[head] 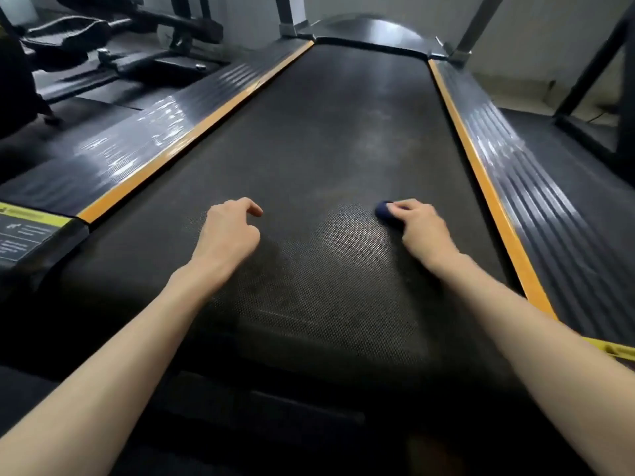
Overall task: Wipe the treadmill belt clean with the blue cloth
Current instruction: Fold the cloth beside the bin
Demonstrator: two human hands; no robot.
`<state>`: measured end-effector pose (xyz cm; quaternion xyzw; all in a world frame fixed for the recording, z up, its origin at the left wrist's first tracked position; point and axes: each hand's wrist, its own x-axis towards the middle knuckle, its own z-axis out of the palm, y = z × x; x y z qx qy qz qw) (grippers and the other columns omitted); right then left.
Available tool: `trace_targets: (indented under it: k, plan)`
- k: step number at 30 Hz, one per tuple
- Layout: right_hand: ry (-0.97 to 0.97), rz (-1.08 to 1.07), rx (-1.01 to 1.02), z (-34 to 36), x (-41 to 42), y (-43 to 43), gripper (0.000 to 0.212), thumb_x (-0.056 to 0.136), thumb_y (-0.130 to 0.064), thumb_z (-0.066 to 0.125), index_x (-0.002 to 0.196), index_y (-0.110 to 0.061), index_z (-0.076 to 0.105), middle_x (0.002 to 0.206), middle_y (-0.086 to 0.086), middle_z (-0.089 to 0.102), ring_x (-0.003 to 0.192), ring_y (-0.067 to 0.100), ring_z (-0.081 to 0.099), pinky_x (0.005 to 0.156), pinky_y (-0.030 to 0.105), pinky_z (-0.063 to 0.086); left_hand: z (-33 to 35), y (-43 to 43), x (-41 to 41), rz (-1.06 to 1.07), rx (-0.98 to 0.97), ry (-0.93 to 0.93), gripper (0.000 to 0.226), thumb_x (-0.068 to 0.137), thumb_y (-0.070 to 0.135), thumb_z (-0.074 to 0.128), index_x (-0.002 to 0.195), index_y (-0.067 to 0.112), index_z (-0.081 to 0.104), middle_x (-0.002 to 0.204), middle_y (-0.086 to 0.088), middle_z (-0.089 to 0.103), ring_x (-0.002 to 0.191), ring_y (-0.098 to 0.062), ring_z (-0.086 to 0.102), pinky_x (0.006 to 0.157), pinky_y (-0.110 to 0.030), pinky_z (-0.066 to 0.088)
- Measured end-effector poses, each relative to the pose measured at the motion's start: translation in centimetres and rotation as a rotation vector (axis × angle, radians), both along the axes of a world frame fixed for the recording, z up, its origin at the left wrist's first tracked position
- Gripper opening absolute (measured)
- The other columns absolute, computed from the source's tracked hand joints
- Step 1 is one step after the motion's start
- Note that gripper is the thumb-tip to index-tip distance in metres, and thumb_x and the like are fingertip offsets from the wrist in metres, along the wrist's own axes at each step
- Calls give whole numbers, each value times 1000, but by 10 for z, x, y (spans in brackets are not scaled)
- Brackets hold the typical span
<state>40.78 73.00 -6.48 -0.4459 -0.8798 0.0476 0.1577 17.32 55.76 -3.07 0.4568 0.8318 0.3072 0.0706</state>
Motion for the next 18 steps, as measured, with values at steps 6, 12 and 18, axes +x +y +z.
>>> trace_targets:
  k: [6,12,18]
  plan:
    - [133,-456,-139,-3,38,30,36,96,-11,43,131,-11,53,135,15,48,120,36,44,99,34,34,7,4,20,-72,-25,-20,51,76,-7,40,118,13,60,107,-13,59,94,-22,48,82,-27,37]
    - [254,-243,-340,38,21,-60,46,89,7,42,130,-9,56,133,14,53,123,32,46,101,22,28,36,-1,66,-271,-253,-147,42,91,9,45,132,18,46,128,-8,56,115,-27,51,99,-35,40]
    - [704,-47,-710,113,1,-150,47,94,3,42,138,-14,45,136,-4,48,124,4,43,95,2,30,90,-21,91,-310,-323,-643,41,93,28,53,132,21,43,122,-4,61,111,-22,57,88,-34,47]
